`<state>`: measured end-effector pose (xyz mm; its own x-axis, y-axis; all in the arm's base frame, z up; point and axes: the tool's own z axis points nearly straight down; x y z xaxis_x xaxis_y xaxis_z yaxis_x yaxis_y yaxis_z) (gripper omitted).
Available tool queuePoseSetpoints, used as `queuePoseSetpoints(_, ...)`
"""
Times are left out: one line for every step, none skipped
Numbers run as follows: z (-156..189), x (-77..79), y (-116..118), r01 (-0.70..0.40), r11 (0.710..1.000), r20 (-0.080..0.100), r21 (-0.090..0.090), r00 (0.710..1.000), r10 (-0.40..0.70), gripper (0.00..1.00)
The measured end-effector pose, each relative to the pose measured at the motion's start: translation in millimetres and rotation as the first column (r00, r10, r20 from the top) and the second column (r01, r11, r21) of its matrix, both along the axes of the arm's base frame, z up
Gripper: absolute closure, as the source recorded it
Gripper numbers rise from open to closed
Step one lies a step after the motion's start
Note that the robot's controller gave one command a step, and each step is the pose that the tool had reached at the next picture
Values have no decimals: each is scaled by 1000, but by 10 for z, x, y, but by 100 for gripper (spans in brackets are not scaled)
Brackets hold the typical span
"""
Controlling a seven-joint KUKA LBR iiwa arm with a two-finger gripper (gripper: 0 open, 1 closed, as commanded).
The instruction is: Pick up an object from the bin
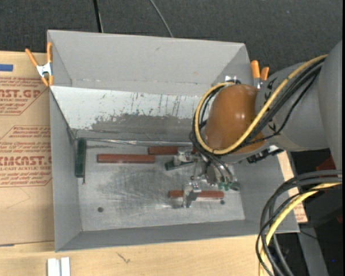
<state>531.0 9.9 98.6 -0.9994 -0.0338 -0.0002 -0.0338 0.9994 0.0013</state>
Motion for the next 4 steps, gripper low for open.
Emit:
queuePoseSetpoints(-279, 16, -308, 30, 1000, 5, 2, 1000, -30, 0)
queuePoseSetpoints(-208, -148, -250, 257, 966, 27, 6, 966, -257, 100)
queuePoseSetpoints(-208, -148, -251, 258, 966, 27, 6, 966, -258, 100)
queuePoseSetpoints(-172, -151, -249, 258, 966, 19, 4, 966, -258, 100)
